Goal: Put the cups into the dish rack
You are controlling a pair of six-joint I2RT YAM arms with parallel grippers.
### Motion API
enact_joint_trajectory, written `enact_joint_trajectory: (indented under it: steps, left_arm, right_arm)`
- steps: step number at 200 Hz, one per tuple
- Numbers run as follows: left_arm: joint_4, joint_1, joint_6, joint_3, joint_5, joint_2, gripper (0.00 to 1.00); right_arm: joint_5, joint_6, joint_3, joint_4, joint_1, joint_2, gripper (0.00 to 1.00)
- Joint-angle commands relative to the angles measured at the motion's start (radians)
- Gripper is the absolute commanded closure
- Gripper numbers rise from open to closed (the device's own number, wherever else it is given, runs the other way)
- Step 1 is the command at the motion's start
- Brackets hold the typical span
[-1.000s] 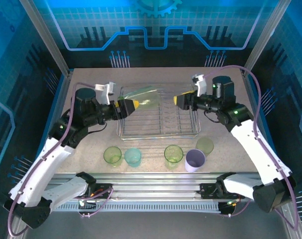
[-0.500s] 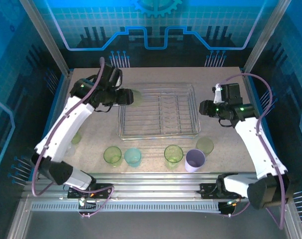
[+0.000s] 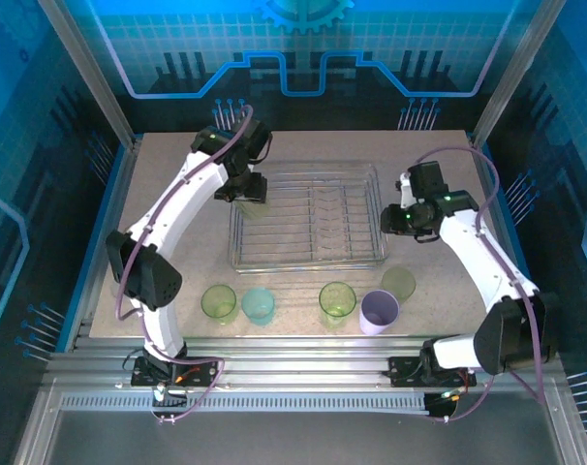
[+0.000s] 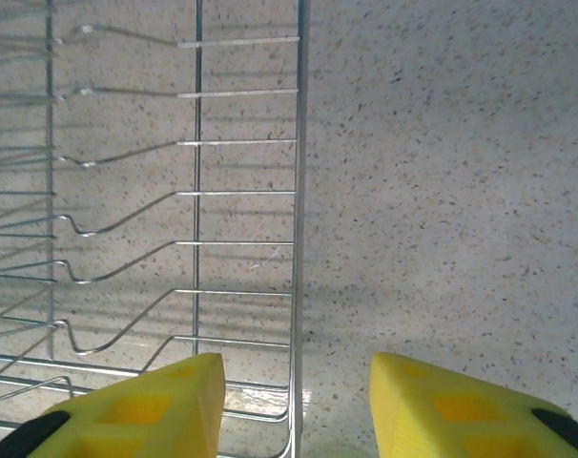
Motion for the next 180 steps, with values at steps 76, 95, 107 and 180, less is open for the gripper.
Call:
enact_joint_trajectory:
  steps: [76, 95, 107, 180]
  left_arm:
    - [-0.002, 0.084, 0.039, 0.057, 0.027, 0.065, 1.0]
    - [-0.001, 0.092, 0.049, 0.065, 0.03, 0.079, 1.0]
    - [0.001, 0.093, 0.053, 0.071, 0.03, 0.089, 1.0]
    - [-0.029, 0.093, 0.054, 0.136, 0.025, 0.183, 1.0]
  right_arm:
    - [0.139, -0.032, -0.029, -0.026, 0.095, 0.145, 0.84]
    - [0.158, -0.028, -0.05, -0.031, 0.106, 0.133, 0.91]
    - [0.172, -0.023, -0.063, -0.036, 0.113, 0.124, 0.95]
    - [0.243, 0.009, -0.115, -0.078, 0.15, 0.067, 1.0]
